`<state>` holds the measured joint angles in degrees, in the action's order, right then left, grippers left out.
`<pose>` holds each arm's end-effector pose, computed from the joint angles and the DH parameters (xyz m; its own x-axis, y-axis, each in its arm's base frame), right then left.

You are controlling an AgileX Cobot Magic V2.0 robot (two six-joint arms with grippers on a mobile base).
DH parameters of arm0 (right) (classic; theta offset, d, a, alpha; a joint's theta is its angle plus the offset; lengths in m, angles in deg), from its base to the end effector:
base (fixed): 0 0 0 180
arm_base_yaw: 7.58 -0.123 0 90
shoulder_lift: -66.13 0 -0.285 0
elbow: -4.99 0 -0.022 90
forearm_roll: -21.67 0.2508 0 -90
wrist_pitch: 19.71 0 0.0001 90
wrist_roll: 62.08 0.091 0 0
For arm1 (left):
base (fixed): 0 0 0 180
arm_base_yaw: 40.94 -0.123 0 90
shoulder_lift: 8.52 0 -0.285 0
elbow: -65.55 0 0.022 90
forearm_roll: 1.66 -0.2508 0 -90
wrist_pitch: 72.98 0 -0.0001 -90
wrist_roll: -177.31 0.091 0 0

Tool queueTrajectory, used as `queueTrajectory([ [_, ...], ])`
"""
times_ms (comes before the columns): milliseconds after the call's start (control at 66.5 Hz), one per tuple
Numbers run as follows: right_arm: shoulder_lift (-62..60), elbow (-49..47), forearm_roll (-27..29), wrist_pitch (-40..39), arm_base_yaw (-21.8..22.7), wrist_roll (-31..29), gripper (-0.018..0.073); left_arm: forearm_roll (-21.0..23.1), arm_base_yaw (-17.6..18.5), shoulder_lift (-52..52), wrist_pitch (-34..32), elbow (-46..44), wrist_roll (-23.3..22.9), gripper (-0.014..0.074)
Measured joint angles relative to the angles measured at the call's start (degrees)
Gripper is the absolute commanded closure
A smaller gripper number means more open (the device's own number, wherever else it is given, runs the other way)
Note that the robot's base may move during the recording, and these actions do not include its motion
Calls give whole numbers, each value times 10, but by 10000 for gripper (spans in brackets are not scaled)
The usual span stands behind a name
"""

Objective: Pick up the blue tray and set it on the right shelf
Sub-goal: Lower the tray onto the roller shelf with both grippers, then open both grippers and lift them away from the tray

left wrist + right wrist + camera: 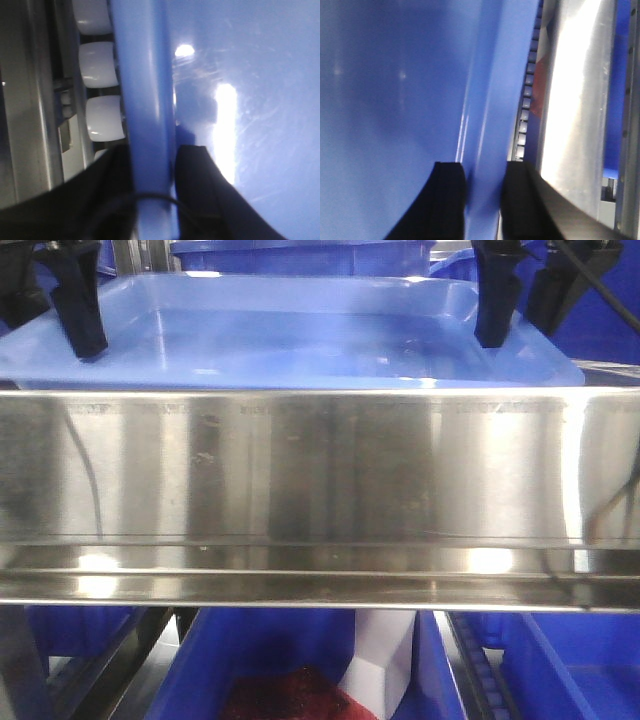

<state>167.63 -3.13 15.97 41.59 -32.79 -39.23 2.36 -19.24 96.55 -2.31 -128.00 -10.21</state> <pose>0.3176 0.1408 0.3275 -0.9015 -0.0459 -0.4304 -0.0858 0.9936 0.0738 0.3259 -0.1362 0.3271 -0.9335 0.2062 -0.2933 0.2471 0.9628 -0.1094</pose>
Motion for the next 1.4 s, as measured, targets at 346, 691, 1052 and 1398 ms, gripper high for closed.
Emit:
queueTrajectory([
  [346,-14,-2,15,-1,0,-12,-60,17,2,-9,-18,-1,4,132],
  [691,-220,75,8,-42,0,-17,374,12,30,-216,-97,73,4,475],
  [1052,-538,332,-6,-149,0,-71,504,12,51,-545,-231,372,4,645],
  [1398,-802,583,-54,-294,0,-93,504,12,52,-791,-360,618,4,645],
])
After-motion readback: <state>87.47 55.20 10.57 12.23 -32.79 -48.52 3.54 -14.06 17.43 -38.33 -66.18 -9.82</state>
